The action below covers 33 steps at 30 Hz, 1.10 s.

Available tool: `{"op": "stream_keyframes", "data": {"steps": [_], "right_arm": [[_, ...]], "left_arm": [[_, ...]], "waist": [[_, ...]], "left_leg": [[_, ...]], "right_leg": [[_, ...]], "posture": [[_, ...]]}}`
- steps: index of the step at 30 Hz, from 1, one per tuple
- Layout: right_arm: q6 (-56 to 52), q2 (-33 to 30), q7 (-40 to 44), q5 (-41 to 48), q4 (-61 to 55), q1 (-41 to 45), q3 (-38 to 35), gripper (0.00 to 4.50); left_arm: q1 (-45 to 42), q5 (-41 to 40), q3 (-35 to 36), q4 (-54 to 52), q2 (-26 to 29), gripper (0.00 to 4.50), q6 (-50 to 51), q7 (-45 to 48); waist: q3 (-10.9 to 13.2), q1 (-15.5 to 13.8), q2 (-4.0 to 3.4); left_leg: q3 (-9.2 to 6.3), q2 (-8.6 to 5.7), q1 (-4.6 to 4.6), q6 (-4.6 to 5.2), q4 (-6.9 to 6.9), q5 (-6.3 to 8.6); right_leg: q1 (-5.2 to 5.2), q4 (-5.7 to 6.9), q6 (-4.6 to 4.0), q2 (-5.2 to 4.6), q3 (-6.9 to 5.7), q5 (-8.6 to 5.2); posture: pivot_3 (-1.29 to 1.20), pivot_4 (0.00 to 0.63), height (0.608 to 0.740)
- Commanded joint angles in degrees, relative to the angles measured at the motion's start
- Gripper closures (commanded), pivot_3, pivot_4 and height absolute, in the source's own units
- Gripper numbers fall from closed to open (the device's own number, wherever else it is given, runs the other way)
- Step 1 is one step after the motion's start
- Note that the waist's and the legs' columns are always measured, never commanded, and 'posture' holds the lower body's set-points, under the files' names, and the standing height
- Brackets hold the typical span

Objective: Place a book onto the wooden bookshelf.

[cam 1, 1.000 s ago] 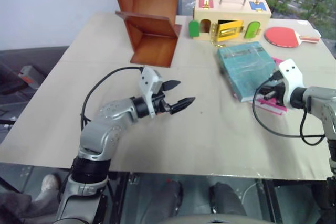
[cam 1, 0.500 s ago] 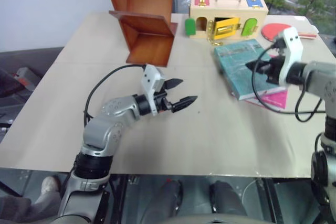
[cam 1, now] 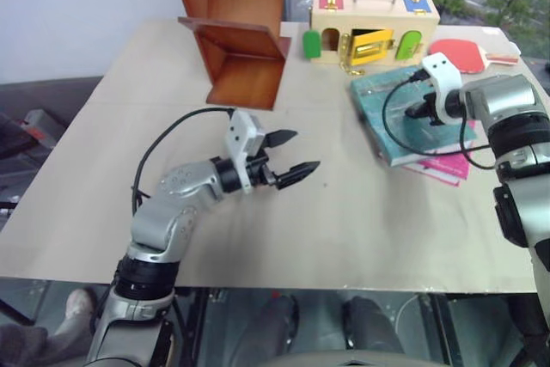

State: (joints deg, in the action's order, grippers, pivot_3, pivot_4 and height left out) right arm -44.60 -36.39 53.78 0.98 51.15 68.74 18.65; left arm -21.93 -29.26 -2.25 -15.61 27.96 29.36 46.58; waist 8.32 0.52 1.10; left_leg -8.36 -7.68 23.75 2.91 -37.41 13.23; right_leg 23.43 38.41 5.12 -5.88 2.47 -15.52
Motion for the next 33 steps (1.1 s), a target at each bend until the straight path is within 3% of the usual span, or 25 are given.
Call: {"op": "stream_keyframes", "data": {"steps": [1,9,16,21,25,30,33], "right_arm": [[-6.33,-4.63,8.58,-3.51,-5.52,-9.04,6.48,4.48],[-17.61,-12.26,9.98,-0.08,-26.39,-20.27,2.11,4.48],[-24.6,-14.47,7.21,6.14,-42.13,-28.53,-7.94,4.48],[-26.4,-9.37,1.93,13.95,-55.81,-30.58,-26.36,4.48],[-24.32,-3.29,-6.07,17.02,-63.82,-31.94,-38.7,4.48],[-21.7,0.72,-15.21,17.37,-70.63,-36.42,-46.5,4.48],[-21.49,0.41,-15.55,19.82,-79.37,-42.65,-49.68,3.64]], "left_arm": [[0.28,-0.41,0.96,-2.61,0.75,0.0,-1.92,1.24],[-0.13,-1.74,1.08,-1.04,1.7,0.0,-2.83,5.58],[-2.01,-1.79,1.1,1.49,2.58,0.0,-3.49,8.71],[-2.07,-1.71,0.71,1.6,2.17,0.0,-2.92,8.56],[-2.43,-2.97,-0.4,1.95,1.18,0.0,0.63,7.63],[-5.59,-5.53,-2.02,4.19,-3.31,0.0,8.73,4.37],[-9.34,-8.1,-2.68,8.1,-8.18,0.0,15.52,1.37]], "waist": [[-0.09,-0.62,0.08],[-0.49,-1.79,0.35],[-0.52,-2.1,0.38],[-0.42,-1.48,0.23],[-0.06,-1.17,-0.35],[-0.05,-1.5,-0.37],[-0.03,-1.46,-0.39]], "left_leg": [[-0.09,-0.01,-0.04,0.0,0.0,0.0],[-0.39,-0.01,-0.14,-0.02,0.0,0.02],[-0.72,-0.03,-0.23,-0.02,0.01,0.03],[-0.74,-0.03,-0.12,-0.02,0.02,0.02],[-0.59,-0.04,0.06,-0.01,0.03,0.01],[-0.61,-0.05,0.09,-0.01,0.07,0.0],[-0.57,-0.14,0.1,0.01,0.05,0.0]], "right_leg": [[-0.08,-0.03,0.0,0.01,-0.1,0.0],[-0.41,-0.29,-0.01,-0.05,-0.4,0.01],[-0.7,-0.52,-0.04,-0.11,-0.75,0.03],[-0.66,-0.5,-0.04,-0.12,-0.74,0.03],[-0.34,-0.38,-0.03,-0.13,-0.54,0.04],[-0.28,-0.43,-0.04,-0.11,-0.57,0.04],[-0.31,-0.4,-0.03,-0.15,-0.52,0.04]], "posture": [[0.0,0.15,0.74],[0.0,0.15,0.74],[0.0,0.15,0.74],[0.0,0.15,0.74],[0.0,0.15,0.74],[0.0,0.15,0.74],[0.0,0.15,0.74]]}}
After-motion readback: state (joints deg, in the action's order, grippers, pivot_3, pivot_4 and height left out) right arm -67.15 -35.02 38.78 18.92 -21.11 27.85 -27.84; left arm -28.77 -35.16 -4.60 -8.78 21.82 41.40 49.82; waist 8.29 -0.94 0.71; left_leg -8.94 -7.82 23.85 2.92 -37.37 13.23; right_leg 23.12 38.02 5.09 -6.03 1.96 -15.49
